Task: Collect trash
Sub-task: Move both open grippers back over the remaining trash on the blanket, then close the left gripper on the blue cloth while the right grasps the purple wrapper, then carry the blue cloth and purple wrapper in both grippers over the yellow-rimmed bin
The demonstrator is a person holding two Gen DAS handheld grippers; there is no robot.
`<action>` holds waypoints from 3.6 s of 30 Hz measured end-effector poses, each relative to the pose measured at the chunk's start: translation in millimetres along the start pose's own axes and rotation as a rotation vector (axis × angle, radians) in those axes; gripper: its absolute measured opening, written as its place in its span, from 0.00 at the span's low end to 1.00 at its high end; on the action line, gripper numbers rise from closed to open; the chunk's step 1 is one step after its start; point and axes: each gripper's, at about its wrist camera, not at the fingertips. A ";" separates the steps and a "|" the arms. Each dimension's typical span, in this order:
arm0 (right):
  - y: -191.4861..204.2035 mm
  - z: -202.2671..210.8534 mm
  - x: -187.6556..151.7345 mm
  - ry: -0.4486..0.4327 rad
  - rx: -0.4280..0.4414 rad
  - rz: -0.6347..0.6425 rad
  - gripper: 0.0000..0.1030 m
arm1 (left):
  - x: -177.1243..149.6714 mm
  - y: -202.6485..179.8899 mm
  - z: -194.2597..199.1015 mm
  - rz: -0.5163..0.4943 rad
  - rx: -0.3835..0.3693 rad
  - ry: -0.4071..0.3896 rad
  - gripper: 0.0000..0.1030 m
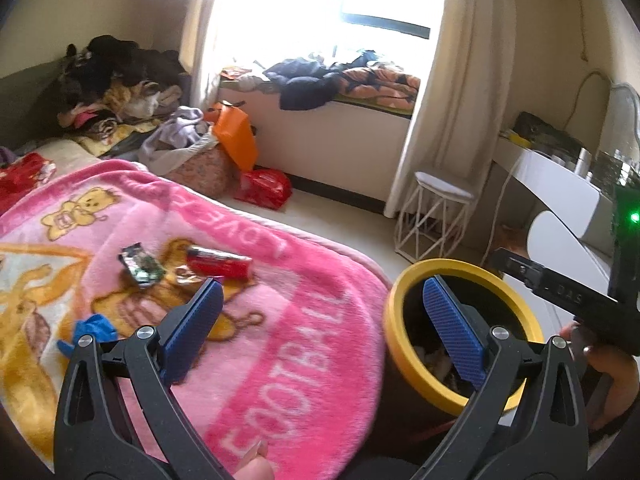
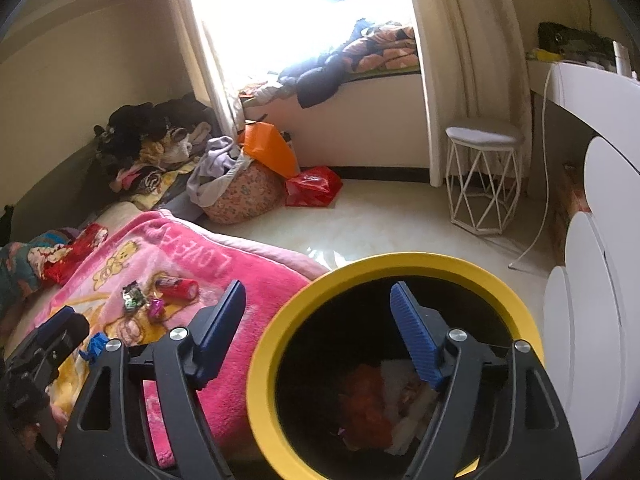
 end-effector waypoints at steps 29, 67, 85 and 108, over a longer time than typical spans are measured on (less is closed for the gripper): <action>166.7 -82.6 3.8 0.132 0.157 0.289 0.71 | -26.7 158.5 7.5 0.240 0.224 0.040 0.90; 203.2 -182.4 -7.7 0.333 0.256 0.208 0.14 | -54.7 201.0 -37.4 0.360 0.164 0.193 0.17; 173.0 -116.6 -16.9 0.243 0.236 0.216 0.13 | -35.8 161.7 -11.3 0.288 0.134 0.141 0.15; 88.5 -58.1 -3.6 0.167 0.180 0.057 0.13 | -12.2 80.3 2.8 0.155 0.042 0.092 0.15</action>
Point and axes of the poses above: each gripper's, at about its wrist camera, not at the fingertips, and z roughly against the way its jaws point, y to its left, x to its top, and after that the axes turned 12 degrees about y, right-handed
